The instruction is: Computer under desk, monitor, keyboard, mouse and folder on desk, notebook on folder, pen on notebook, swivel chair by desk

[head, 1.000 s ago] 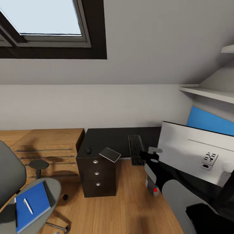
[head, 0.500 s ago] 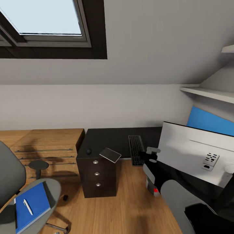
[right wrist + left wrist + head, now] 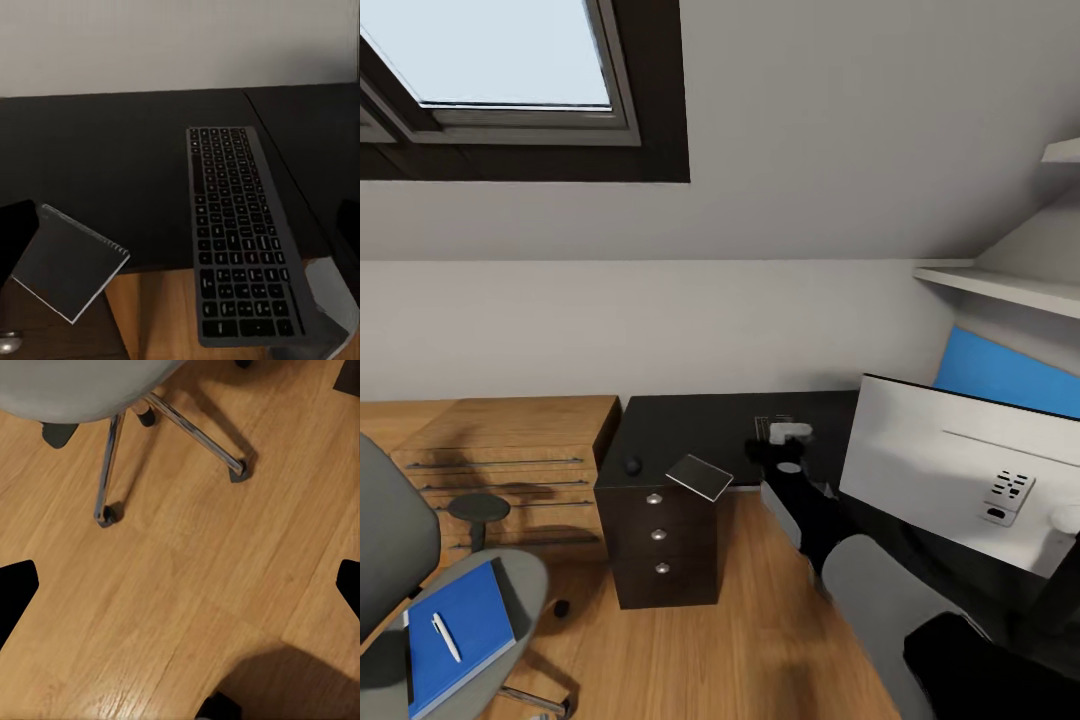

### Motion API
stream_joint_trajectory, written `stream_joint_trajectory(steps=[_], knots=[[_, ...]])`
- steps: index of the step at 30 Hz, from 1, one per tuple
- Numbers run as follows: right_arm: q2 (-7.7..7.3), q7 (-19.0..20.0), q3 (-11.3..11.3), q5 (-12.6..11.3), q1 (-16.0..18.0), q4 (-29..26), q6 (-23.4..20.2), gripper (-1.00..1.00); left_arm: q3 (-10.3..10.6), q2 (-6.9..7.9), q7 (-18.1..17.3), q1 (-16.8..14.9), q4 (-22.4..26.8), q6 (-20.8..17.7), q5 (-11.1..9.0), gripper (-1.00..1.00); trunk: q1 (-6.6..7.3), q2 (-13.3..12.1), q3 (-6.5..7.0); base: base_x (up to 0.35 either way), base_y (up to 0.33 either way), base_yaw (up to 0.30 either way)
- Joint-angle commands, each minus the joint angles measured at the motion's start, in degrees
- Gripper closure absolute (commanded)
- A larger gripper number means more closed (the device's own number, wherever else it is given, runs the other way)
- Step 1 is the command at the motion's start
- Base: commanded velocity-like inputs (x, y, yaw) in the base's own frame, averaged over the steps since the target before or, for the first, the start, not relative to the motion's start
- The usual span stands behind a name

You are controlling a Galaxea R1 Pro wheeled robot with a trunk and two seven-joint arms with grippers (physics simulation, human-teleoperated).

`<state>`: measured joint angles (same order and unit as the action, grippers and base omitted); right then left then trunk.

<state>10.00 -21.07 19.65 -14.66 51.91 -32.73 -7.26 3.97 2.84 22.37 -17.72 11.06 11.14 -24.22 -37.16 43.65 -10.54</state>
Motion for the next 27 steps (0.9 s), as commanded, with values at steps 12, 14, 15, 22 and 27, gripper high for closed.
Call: stream_joint_trajectory(steps=[12, 14, 15, 22, 27], knots=[[0.0, -5.2, -0.1, -0.7, 32.4, 3.5, -27.5, -1.0, 3.2, -2.31, 0.3, 0.0, -1.9, 0.1, 0.5, -1.0, -0.02, 0.1, -0.1, 0.0, 0.0, 0.0], [-1.8, -5.3, -2.0, -0.7, 37.9, 7.0, -29.4, -1.0, 3.5, -2.33, 0.3, 0.0, -2.0, 0.2, 0.6, -1.0, -0.02, 0.1, -0.1, 0.0, 0.0, 0.0], [-2.35, -5.3, -2.3, -0.7, 38.6, 7.4, -29.6, -1.0, 3.6, -2.32, 0.3, 0.0, -2.0, 0.2, 0.6, -1.0, -0.02, 0.1, -0.1, 0.0, 0.0, 0.0], [-11.66, -5.0, -4.0, -0.8, 41.2, 8.6, -35.8, -1.0, 3.8, -2.33, 0.3, 0.0, -2.0, 0.3, 0.7, -1.0, -0.02, 0.1, -0.1, 0.0, 0.0, 0.0], [-16.26, -4.5, -5.6, -0.9, 41.4, 8.7, -37.6, -1.0, 3.8, -2.38, 0.3, 0.0, -2.0, 0.3, 0.8, -1.0, -0.02, 0.1, -0.1, 0.027, 0.0, 0.0]])
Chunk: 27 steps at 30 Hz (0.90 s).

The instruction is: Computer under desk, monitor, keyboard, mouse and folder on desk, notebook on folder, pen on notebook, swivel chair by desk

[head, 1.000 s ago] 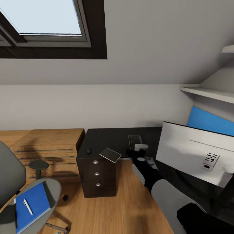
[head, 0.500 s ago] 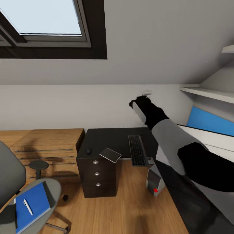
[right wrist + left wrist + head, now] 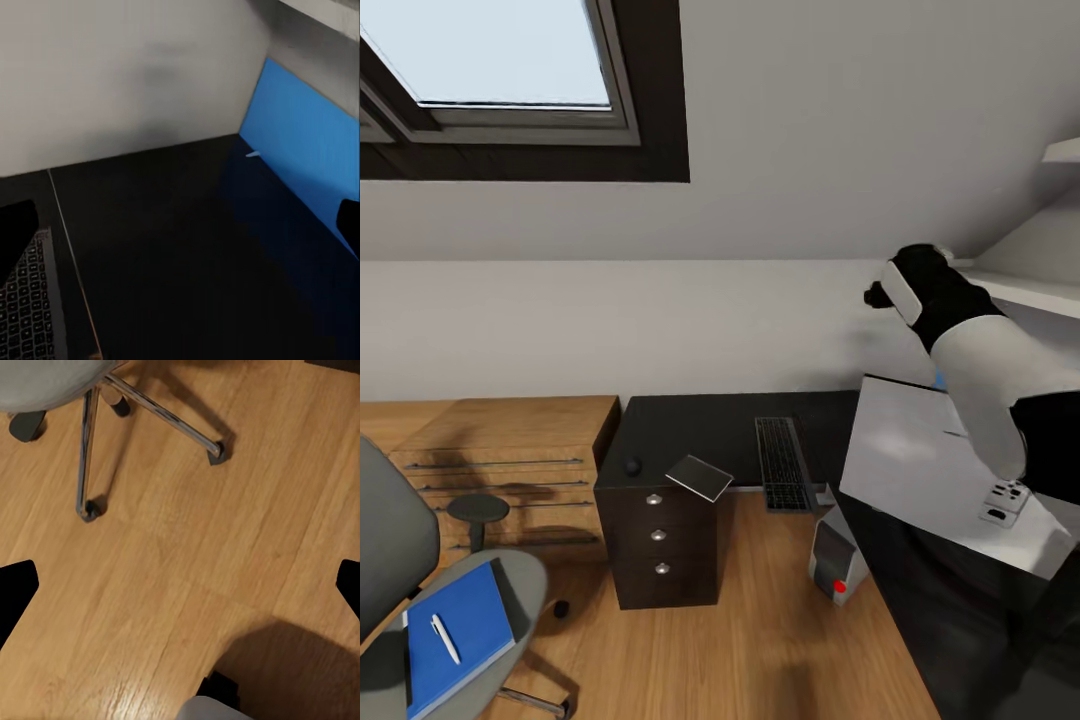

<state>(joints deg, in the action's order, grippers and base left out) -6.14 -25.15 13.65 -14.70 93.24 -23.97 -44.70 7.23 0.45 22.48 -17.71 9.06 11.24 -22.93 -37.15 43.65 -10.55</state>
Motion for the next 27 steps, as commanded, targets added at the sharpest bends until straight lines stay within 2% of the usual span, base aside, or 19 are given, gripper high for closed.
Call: stream_joint_trajectory(steps=[1, 4, 9, 14, 19, 23, 27], knots=[[-0.8, -0.3, 0.1, -0.8, 0.1, -0.1, -0.4, -1.0, 0.5, 0.01, 0.2, 0.0, 0.0, 0.2, -0.6, -1.0, -0.02, 0.1, -0.09, 0.148, 0.0, 0.0], [-4.27, -0.2, -1.1, -0.9, 0.1, 0.1, -1.2, -1.0, 0.5, 0.0, 0.2, 0.0, 0.0, 0.2, -0.6, -1.0, -0.02, 0.1, -0.09, 0.232, 0.0, 0.0], [-7.81, -0.1, -1.7, -1.0, -0.2, 1.5, -2.6, -1.0, 0.5, -0.01, 0.2, 0.0, 0.0, 0.2, -0.6, -1.0, -0.02, 0.1, -0.09, 0.113, 0.0, 0.0], [-8.49, -0.1, -1.8, -1.0, -0.3, 2.4, -4.8, -1.0, 0.5, -0.01, 0.2, 0.0, 0.0, 0.2, -0.6, -1.0, -0.02, 0.1, -0.09, 0.02, 0.0, 0.0], [-10.18, -0.1, -2.0, -0.9, -0.3, 2.6, -12.2, -1.0, 0.4, -0.01, 0.2, 0.0, -0.1, 0.2, -0.7, -1.0, -0.02, 0.1, -0.09, 0.003, 0.0, 0.0], [-11.05, -0.1, -2.5, -1.0, -0.3, 2.5, -14.8, -1.0, 0.4, -0.01, 0.2, 0.0, -0.1, 0.2, -0.7, -1.0, -0.02, 0.1, -0.09, 0.0, 0.0, 0.0], [-11.81, -0.1, -2.7, -1.8, -0.3, 2.4, -15.3, -1.0, 0.4, 0.05, 0.2, 0.0, -0.1, 0.1, -0.7, -1.0, -0.02, 0.1, -0.09, 0.001, 0.0, 0.0]])
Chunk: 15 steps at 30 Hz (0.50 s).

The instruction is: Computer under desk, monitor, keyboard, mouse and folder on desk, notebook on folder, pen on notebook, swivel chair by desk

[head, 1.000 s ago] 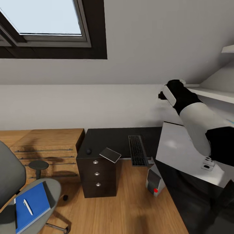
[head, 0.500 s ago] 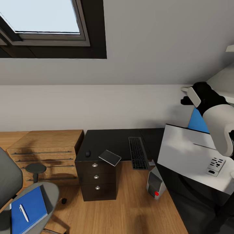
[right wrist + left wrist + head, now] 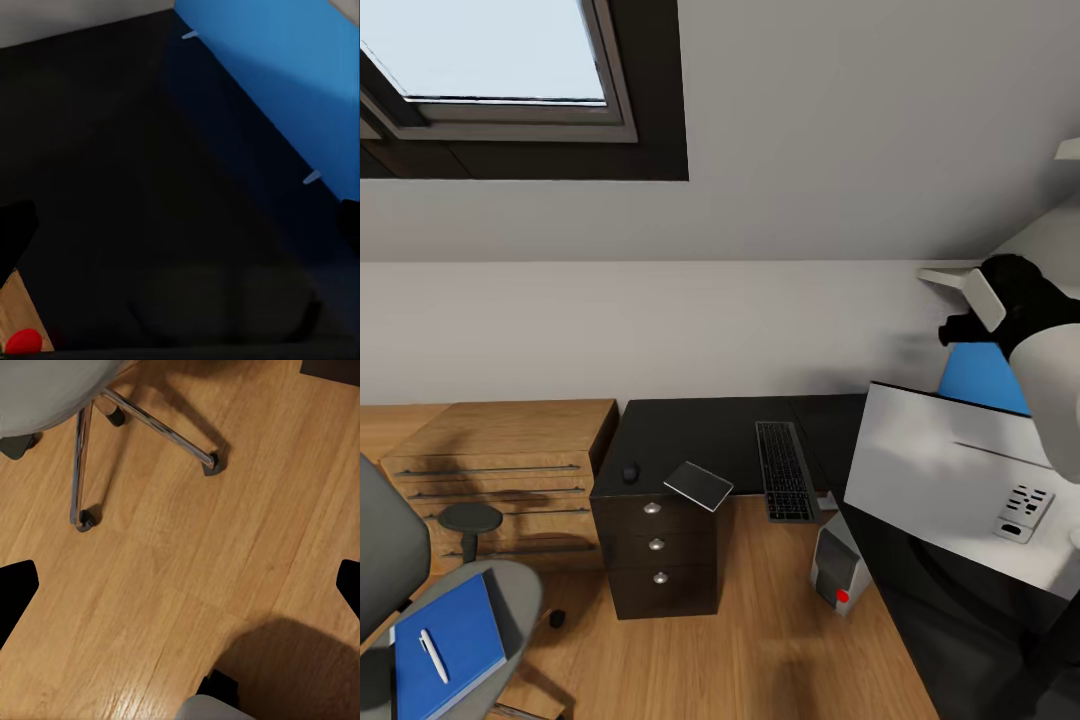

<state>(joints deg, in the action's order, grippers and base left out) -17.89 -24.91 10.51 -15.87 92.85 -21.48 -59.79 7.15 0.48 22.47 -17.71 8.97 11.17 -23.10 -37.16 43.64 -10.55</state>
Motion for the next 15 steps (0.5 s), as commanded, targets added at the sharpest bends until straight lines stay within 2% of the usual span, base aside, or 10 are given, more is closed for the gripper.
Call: stream_joint_trajectory(steps=[1, 6, 11, 15], knots=[[-0.25, -0.4, 0.4, -0.7, 0.1, 0.0, -0.2, -1.0, 0.5, 0.02, 0.2, 0.0, 0.0, 0.2, -0.5, -1.0, -0.01, 0.1, -0.09, 0.021, 0.0, 0.0], [-1.37, -0.3, 0.4, -0.9, 0.1, 0.3, -0.2, -1.0, 0.5, 0.05, 0.2, -0.1, 0.0, 0.2, -0.5, -1.0, -0.01, 0.1, -0.09, 0.173, 0.0, 0.0], [-1.66, -0.3, 0.5, -1.0, 0.1, 0.5, -0.2, -1.0, 0.5, 0.01, 0.2, 0.0, 0.0, 0.2, -0.5, -1.0, -0.01, 0.1, -0.09, 0.255, 0.0, 0.0], [-1.71, -0.3, 0.5, -1.0, 0.1, 1.3, -0.2, -1.0, 0.5, 0.03, 0.2, 0.0, 0.0, 0.2, -0.5, -1.0, -0.01, 0.1, -0.09, 0.112, 0.0, 0.0]])
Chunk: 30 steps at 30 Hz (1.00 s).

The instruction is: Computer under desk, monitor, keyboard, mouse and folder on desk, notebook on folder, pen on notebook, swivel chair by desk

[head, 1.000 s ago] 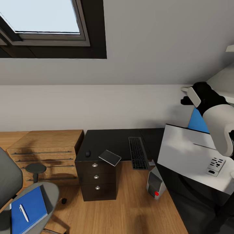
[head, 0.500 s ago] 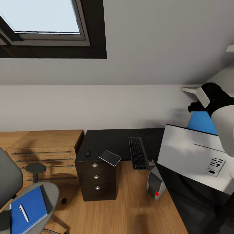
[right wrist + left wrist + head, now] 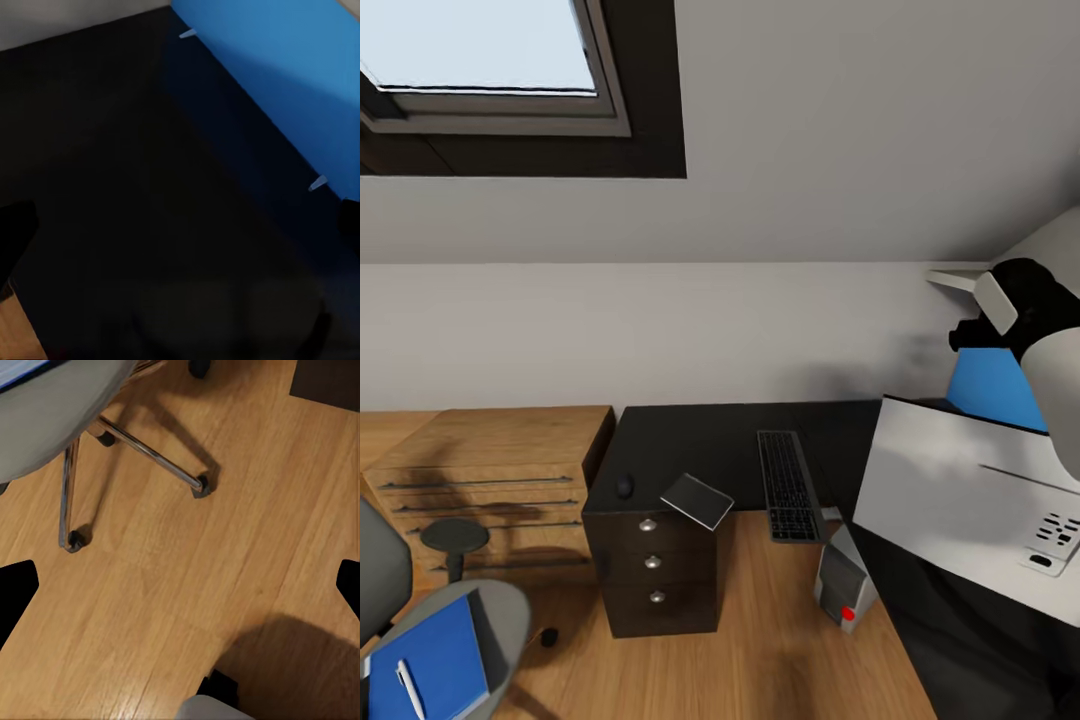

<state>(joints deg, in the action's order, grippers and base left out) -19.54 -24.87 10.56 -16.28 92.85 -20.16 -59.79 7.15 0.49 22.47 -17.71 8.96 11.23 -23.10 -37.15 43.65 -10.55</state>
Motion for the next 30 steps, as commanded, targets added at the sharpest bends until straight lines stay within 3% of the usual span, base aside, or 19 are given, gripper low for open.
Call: stream_joint_trajectory(steps=[1, 5, 12, 15, 16, 18, 30], knots=[[-0.06, -0.4, 0.4, -0.6, 0.1, 0.5, -0.2, -1.0, 0.5, 0.01, 0.2, 0.0, 0.0, 0.2, -0.5, -1.0, -0.02, 0.1, -0.09, 0.171, 0.0, 0.0], [-0.13, -0.4, 0.4, -1.9, 0.1, 1.6, -0.2, -1.0, 0.5, -0.04, 0.2, 0.0, 0.0, 0.2, -0.5, -1.0, -0.02, 0.1, -0.09, 0.28, 0.0, 0.0], [-0.98, -0.3, 0.4, -6.5, 0.1, 4.0, -0.2, -1.0, 0.5, -0.05, 0.2, 0.0, -0.1, 0.2, -0.5, -1.0, -0.02, 0.1, -0.09, 0.167, 0.0, 0.0], [-0.98, -0.1, 0.4, -6.9, 0.1, 5.7, -0.2, -1.0, 0.5, -0.05, 0.2, 0.0, -0.1, 0.2, -0.5, -1.0, -0.02, 0.1, -0.09, 0.031, 0.0, 0.0], [-1.0, 2.3, 0.4, -8.7, 0.1, 8.7, -0.2, -1.0, 0.5, -0.05, 0.2, 0.0, -0.1, 0.2, -0.5, -1.0, -0.02, 0.1, -0.09, 0.004, 0.0, 0.0], [-1.07, 4.2, 0.4, -9.5, 0.1, 10.5, -0.2, -1.0, 0.5, -0.05, 0.2, 0.0, -0.1, 0.2, -0.5, -1.0, -0.02, 0.1, -0.09, 0.002, 0.0, 0.0], [-1.69, 12.4, 0.5, -10.1, 0.1, 17.0, -0.2, -1.0, 0.5, -0.05, 0.2, 0.0, -0.1, 0.2, -0.5, -1.0, -0.02, 0.1, -0.09, 0.0, 0.0, 0.0]])
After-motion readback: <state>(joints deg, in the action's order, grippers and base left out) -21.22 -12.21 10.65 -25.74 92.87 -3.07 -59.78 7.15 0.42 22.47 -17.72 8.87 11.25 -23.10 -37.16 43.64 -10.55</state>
